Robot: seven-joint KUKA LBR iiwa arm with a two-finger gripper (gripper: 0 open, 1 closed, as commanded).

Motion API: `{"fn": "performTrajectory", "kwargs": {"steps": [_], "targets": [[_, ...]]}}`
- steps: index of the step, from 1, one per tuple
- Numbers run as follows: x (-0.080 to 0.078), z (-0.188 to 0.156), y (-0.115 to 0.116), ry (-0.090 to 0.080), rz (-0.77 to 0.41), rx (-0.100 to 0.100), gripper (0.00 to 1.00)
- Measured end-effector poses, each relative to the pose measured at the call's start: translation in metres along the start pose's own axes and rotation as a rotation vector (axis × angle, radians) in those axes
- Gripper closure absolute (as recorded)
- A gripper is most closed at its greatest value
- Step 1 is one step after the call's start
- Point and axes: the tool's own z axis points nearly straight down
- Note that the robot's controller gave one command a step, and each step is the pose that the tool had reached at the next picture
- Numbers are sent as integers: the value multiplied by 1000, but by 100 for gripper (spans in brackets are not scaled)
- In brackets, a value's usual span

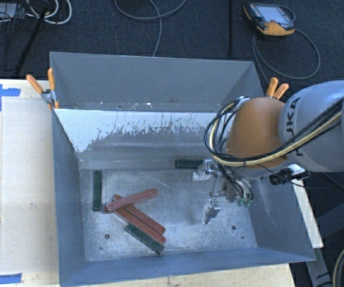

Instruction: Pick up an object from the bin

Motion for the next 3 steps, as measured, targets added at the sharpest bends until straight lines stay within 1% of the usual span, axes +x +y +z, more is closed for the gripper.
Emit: {"fn": "performTrajectory", "kwargs": {"steps": [1,2,3], "targets": [[-37,30,-7,9,-179,-4,0],[-19,31,48,9,-261,-2,0],[1,32,105,7,-303,-3,0]]}}
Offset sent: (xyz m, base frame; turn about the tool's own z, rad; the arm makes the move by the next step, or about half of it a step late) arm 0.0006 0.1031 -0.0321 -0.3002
